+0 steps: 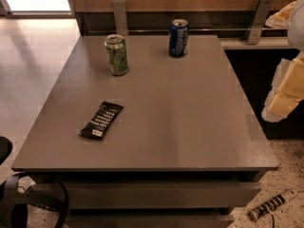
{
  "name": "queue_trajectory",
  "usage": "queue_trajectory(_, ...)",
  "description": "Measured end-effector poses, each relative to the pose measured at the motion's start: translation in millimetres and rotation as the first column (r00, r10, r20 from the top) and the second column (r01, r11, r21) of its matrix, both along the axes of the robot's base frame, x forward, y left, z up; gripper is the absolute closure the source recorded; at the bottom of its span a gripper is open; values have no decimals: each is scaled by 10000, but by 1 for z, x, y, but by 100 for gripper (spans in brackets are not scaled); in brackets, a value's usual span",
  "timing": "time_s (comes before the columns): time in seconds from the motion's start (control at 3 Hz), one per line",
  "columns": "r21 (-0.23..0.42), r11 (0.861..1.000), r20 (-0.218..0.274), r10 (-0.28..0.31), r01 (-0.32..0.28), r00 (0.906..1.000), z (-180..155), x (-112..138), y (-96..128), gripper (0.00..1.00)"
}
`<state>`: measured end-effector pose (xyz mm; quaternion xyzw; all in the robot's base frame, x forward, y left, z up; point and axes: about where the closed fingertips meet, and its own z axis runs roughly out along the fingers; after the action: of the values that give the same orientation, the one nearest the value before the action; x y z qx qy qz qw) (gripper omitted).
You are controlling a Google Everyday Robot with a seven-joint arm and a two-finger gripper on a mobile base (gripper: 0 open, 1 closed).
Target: Pick pepsi can
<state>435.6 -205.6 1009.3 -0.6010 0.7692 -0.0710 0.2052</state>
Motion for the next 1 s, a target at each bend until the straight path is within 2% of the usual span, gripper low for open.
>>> queue_trajectory(0.33, 77, 10000, 63, -35, 34, 10000, 0, 5, -1, 0)
queue_trajectory(0.67, 964, 9942, 487, -535, 486, 9974, -3, 51, -10, 0)
queue_trajectory(1.0, 2761, 9576, 1318, -1224, 821, 9837, -12, 108, -9, 0)
